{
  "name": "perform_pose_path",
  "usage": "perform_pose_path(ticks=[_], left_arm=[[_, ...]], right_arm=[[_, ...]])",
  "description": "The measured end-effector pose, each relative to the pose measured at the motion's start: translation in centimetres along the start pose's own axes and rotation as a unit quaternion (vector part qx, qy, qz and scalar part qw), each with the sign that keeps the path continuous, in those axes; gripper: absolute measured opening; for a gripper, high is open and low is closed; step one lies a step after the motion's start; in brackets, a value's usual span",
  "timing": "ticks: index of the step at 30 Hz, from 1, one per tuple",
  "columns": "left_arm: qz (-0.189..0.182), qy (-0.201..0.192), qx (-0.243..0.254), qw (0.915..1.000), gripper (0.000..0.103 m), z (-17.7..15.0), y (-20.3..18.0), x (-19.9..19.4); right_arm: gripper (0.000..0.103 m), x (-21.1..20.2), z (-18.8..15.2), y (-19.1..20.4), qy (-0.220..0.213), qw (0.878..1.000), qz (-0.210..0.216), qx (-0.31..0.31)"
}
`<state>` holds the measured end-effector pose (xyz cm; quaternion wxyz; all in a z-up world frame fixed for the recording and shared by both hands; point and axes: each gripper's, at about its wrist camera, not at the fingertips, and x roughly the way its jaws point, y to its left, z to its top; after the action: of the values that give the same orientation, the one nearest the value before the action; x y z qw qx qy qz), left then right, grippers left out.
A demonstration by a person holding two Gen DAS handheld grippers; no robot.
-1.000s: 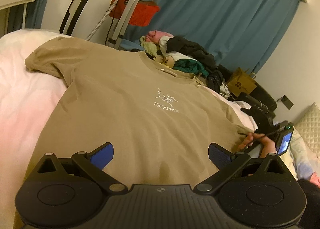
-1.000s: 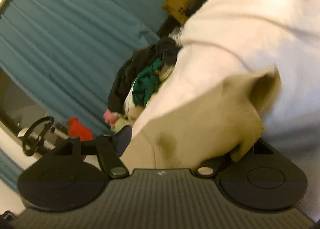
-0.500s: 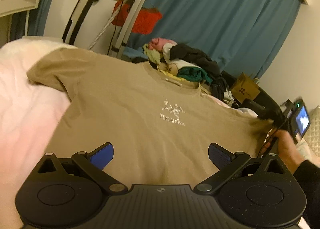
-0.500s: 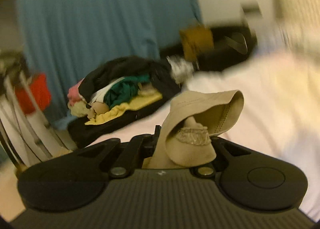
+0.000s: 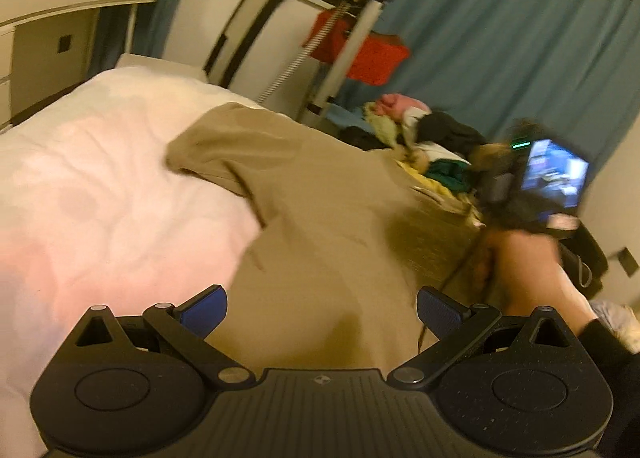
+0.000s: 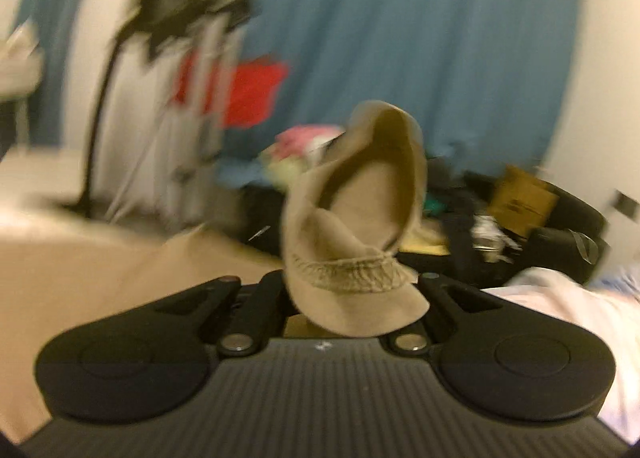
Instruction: Fold clothes
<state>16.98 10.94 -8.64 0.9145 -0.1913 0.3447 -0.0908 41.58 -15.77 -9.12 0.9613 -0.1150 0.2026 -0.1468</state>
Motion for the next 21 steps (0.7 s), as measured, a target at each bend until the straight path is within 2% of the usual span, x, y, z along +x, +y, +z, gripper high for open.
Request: perform_pose_path(ticks=[2,4,8,9,10,11,12,13,17,21], left_arm=[[0.009,-0.002,-0.003,1.0,0.102,0.1,0.6,0.2],[0.015,-0.003,-0.001,0.9999,0.102,0.0,1.0,0.6],[0.026,0.009,0.008,0.9996,0.102,-0.1,1.2,1.9],[0.025,0.012,0.012,0.9995,0.102,-0.1,1.0,2.2],[0.024,0.015,0.016,0.9995,0.102,-0.2,0.9,2.5],[0.022,0.018,0.019,0.9994,0.102,-0.2,0.7,2.8],[0.021,0.02,0.024,0.9993,0.102,-0.2,0.5,3.0],[0.02,0.02,0.03,0.9992,0.102,-0.3,0.3,3.1],[0.016,0.016,0.057,0.9981,0.102,-0.9,-0.9,2.6],[0.012,0.01,0.076,0.997,0.102,-1.4,-1.8,1.6]], right_arm=[[0.008,1.2,-1.3,2.7,0.027,0.999,0.016,-0.021],[0.01,2.7,-2.6,3.5,0.053,0.998,0.03,-0.02],[0.013,4.0,-2.4,2.6,0.075,0.994,0.078,0.009],[0.019,4.1,-2.1,2.2,0.077,0.993,0.092,0.019],[0.04,3.7,-1.8,1.5,0.079,0.99,0.115,0.035],[0.057,3.3,-1.5,0.7,0.08,0.986,0.136,0.051],[0.087,2.6,-1.3,0.1,0.075,0.983,0.152,0.067],[0.094,1.8,-1.0,-0.5,0.069,0.98,0.167,0.083],[0.093,-3.0,0.0,-2.4,0.044,0.971,0.196,0.134],[0.093,-10.4,-0.5,-5.8,0.023,0.964,0.202,0.17]])
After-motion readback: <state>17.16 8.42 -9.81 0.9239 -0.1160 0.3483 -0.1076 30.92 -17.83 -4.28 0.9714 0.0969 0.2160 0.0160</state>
